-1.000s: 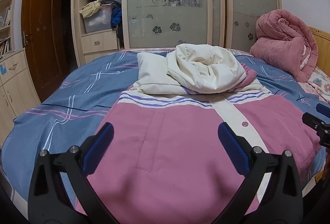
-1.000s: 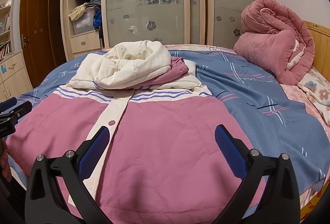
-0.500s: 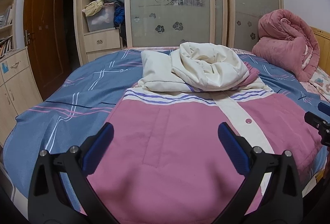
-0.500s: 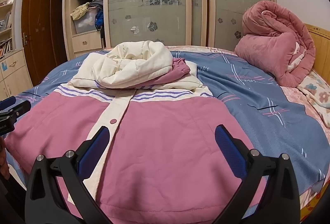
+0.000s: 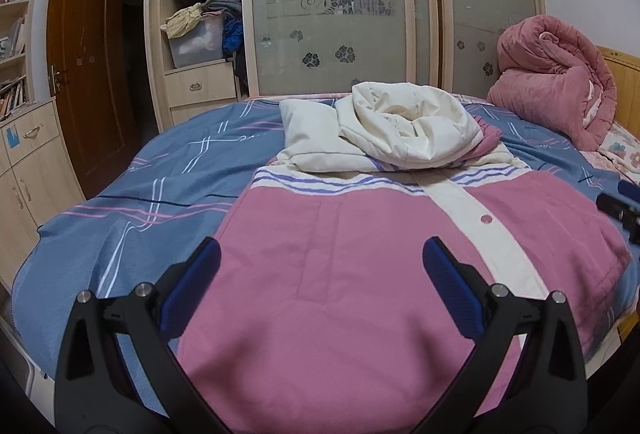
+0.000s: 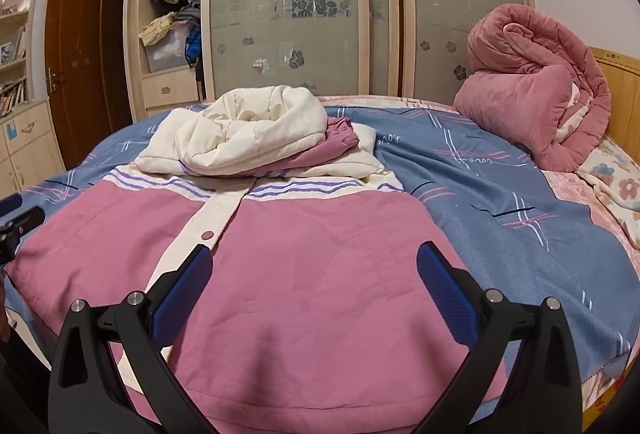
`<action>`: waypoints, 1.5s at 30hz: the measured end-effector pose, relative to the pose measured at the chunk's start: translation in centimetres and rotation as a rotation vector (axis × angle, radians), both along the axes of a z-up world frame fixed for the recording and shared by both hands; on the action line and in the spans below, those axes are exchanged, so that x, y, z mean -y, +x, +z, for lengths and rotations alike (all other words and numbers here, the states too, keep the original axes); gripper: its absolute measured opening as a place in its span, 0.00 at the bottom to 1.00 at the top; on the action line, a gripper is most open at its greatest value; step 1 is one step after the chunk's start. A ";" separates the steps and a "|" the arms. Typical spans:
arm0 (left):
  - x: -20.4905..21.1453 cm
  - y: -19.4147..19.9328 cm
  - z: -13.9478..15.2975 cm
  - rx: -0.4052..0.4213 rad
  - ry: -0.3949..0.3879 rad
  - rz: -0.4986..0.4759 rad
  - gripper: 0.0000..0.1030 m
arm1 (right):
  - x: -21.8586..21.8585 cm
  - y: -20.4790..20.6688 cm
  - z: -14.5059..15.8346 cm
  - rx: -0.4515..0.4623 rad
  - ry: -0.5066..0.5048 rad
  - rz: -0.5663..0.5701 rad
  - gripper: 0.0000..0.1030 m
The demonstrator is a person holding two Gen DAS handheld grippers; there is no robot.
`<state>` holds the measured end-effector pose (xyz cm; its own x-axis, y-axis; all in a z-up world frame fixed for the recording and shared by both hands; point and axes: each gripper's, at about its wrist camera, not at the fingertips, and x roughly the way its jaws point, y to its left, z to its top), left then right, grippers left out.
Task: Fold large clothes
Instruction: 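Grasp the jacket side edge with the right tool and fold it inward, then press the folded pink side panel flat with the right tool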
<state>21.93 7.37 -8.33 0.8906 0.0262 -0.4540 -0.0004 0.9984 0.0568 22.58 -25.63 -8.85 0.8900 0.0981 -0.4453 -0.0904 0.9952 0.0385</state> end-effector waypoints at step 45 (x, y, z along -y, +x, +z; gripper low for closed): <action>-7.6 -1.1 -1.4 -0.119 -0.256 0.078 0.98 | 16.8 -1.5 -8.9 -0.326 0.860 0.094 0.99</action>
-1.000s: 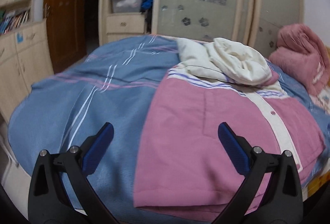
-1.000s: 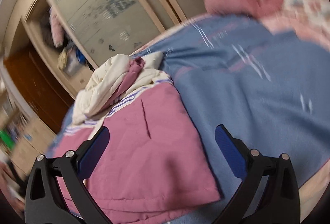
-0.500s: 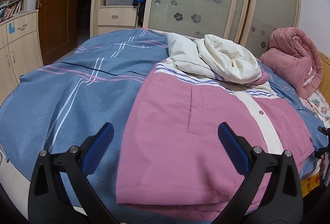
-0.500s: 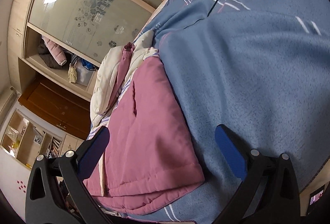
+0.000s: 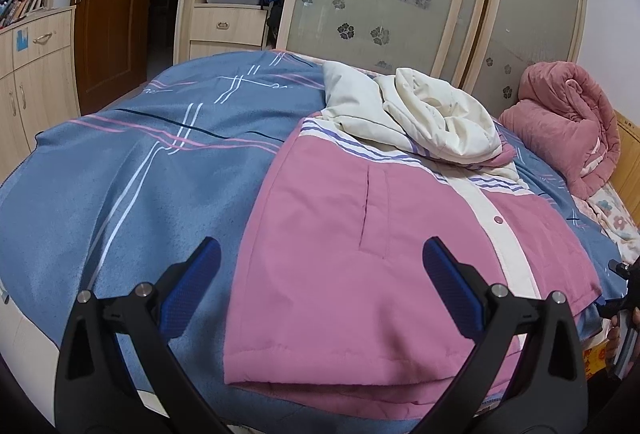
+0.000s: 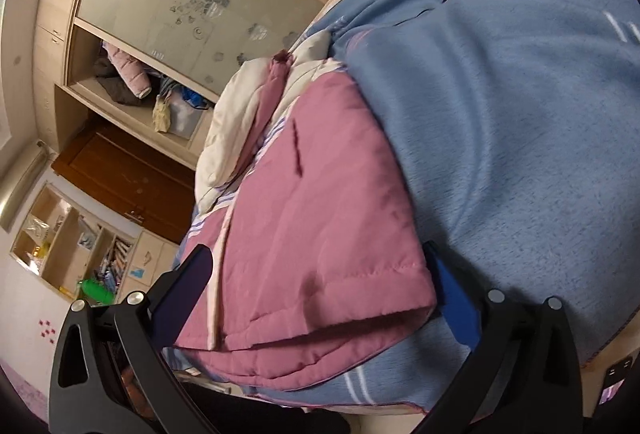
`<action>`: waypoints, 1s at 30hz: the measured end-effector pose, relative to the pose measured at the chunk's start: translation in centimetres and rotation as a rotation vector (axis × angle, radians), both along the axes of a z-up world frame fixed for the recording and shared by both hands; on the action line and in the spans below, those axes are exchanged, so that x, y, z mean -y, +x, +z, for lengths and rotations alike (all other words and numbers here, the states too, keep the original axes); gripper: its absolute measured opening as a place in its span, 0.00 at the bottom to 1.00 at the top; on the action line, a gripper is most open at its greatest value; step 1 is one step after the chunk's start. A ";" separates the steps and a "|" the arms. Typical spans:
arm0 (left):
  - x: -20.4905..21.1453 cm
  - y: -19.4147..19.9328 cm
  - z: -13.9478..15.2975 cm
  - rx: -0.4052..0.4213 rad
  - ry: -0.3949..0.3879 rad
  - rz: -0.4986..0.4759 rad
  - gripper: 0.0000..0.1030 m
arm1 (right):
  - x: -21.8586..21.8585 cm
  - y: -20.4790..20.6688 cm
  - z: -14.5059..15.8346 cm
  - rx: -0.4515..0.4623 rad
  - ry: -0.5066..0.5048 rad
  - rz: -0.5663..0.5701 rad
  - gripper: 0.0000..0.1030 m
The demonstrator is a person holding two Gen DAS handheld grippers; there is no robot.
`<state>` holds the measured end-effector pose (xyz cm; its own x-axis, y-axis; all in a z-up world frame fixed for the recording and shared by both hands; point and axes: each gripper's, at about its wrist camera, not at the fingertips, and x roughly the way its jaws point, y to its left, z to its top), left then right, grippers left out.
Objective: Fold large clothes
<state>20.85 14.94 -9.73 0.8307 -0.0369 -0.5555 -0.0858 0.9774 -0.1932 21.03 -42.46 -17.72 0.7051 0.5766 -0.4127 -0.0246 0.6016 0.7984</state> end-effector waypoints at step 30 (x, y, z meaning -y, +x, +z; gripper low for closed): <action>-1.1 -1.2 0.3 0.015 -0.084 -0.011 0.98 | -6.2 -0.8 -2.7 -0.095 0.205 0.262 0.99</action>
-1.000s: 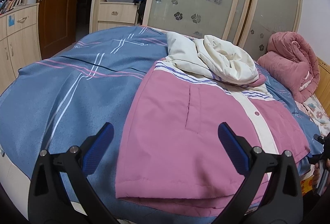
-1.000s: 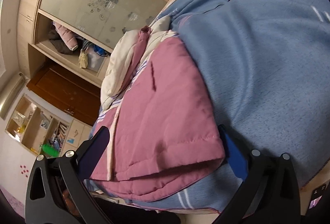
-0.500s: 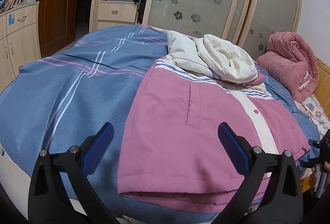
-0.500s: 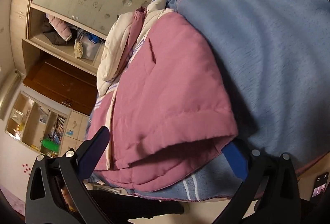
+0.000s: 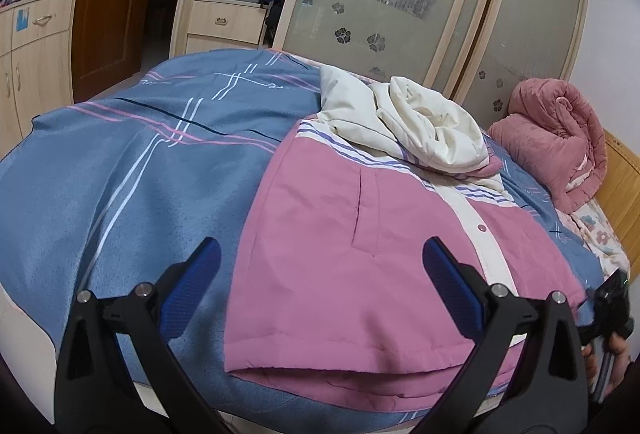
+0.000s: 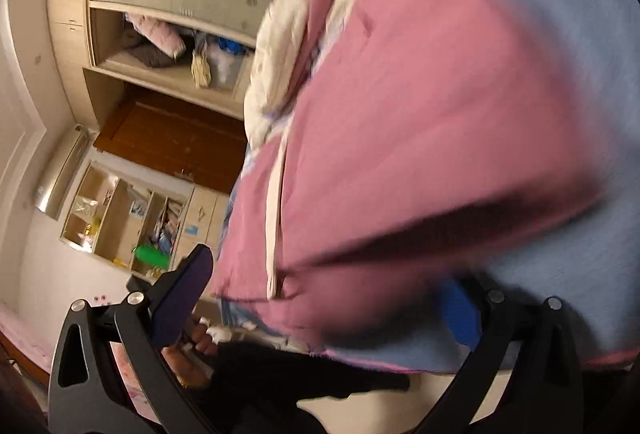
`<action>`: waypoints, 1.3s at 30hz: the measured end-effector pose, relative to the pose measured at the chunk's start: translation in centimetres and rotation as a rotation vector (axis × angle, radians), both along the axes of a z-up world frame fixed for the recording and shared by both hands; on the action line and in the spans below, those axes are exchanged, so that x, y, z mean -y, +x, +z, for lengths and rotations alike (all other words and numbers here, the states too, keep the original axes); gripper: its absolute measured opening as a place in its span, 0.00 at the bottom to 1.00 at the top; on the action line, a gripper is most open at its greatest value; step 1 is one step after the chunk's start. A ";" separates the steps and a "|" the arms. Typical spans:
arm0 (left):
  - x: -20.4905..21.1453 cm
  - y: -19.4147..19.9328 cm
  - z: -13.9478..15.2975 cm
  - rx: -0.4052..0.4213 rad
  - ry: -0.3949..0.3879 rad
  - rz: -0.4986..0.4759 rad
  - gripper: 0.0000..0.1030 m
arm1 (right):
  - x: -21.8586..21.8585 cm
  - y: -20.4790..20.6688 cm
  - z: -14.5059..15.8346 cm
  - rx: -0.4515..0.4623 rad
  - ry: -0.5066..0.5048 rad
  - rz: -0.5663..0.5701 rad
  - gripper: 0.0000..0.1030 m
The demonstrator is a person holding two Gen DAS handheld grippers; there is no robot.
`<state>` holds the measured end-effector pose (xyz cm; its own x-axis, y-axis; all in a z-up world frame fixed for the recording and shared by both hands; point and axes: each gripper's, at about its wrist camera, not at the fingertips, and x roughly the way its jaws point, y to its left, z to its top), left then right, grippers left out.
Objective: Fold large clothes
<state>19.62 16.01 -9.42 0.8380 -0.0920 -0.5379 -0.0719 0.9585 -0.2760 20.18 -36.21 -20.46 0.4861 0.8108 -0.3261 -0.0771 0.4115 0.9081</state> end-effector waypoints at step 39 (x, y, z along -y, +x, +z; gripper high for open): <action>-2.2 -0.7 -9.6 -0.104 -0.836 -0.079 0.94 | -3.1 1.5 1.0 0.020 0.148 -0.181 0.58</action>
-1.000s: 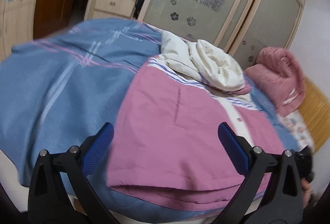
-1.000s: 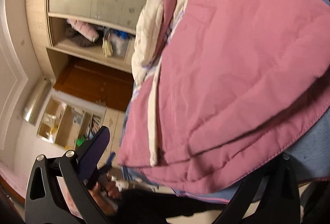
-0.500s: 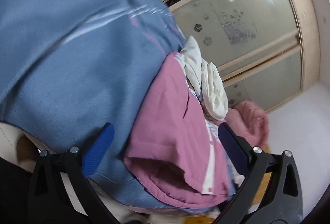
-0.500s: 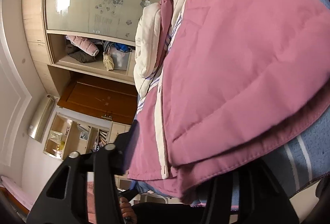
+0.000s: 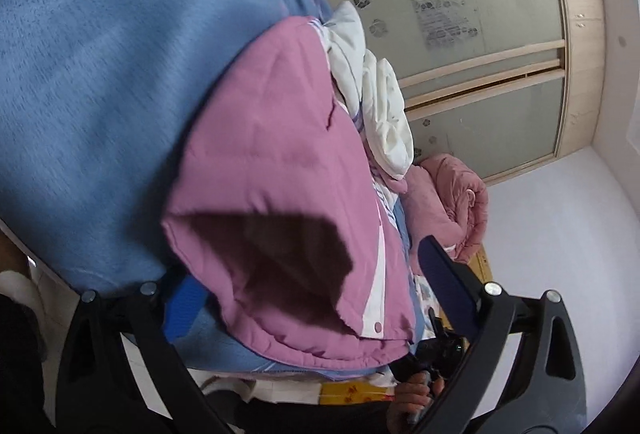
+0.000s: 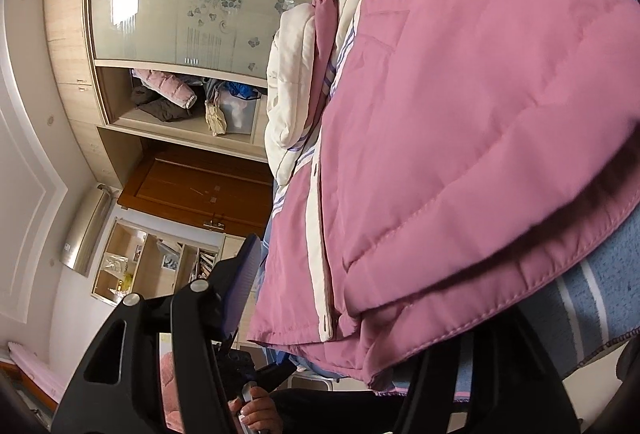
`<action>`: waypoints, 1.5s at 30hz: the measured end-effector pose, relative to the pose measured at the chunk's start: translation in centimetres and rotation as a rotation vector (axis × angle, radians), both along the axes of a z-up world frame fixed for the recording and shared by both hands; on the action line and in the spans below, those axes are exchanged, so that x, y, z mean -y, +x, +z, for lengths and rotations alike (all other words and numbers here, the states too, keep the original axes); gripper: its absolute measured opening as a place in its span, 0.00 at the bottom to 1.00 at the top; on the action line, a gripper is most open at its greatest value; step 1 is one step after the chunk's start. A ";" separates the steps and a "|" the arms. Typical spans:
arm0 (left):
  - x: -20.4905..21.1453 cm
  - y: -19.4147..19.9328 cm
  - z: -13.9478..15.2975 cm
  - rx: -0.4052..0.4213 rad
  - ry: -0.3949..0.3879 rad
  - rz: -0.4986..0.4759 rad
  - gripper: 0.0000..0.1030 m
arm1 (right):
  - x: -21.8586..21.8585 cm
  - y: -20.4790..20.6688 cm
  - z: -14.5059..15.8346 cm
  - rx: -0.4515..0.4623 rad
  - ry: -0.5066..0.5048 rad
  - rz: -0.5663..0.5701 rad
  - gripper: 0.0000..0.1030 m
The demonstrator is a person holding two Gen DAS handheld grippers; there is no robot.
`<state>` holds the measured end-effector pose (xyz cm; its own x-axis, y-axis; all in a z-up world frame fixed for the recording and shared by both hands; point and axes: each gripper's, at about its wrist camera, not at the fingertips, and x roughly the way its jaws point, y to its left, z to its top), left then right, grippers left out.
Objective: Fold large clothes
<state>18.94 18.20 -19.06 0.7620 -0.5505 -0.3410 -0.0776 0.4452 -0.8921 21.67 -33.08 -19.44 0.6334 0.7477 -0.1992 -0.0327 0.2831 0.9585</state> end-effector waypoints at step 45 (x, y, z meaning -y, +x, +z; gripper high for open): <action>7.0 0.2 5.9 0.172 0.460 0.039 0.08 | -0.4 -0.6 1.1 0.059 -0.122 -0.028 0.06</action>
